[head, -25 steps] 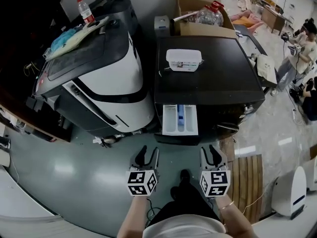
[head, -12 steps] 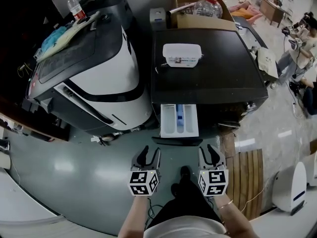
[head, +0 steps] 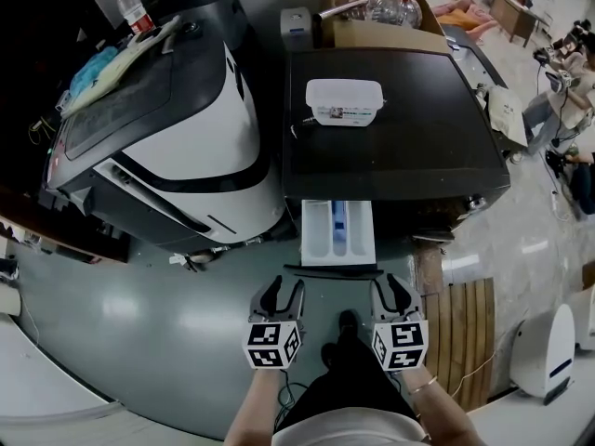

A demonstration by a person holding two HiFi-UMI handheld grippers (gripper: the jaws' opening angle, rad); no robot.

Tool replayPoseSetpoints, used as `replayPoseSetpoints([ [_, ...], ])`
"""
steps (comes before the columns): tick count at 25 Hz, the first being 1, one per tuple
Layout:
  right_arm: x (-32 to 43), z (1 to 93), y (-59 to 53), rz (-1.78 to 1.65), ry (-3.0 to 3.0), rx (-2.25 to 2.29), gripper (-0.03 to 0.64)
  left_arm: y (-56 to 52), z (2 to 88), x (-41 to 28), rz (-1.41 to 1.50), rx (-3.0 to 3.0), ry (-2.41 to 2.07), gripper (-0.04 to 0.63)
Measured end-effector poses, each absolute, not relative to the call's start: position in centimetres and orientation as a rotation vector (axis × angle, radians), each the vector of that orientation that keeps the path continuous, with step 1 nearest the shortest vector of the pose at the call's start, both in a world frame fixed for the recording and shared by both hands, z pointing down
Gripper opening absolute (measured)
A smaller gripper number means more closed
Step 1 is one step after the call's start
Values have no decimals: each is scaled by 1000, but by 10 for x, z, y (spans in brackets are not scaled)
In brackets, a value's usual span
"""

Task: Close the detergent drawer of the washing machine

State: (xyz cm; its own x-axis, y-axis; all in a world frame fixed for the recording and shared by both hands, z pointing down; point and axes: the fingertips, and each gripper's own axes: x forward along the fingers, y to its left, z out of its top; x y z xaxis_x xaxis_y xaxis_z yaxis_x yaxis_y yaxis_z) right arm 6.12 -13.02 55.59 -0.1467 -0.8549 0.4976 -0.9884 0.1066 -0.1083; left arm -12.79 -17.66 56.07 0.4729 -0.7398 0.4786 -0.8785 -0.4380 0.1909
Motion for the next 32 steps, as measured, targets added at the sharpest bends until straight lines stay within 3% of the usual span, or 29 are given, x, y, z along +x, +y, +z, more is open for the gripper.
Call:
replayPoseSetpoints([
  [32,55,568,-137,559,-2065,1745,114,-188,573,-118,493,2307,-1307,152],
])
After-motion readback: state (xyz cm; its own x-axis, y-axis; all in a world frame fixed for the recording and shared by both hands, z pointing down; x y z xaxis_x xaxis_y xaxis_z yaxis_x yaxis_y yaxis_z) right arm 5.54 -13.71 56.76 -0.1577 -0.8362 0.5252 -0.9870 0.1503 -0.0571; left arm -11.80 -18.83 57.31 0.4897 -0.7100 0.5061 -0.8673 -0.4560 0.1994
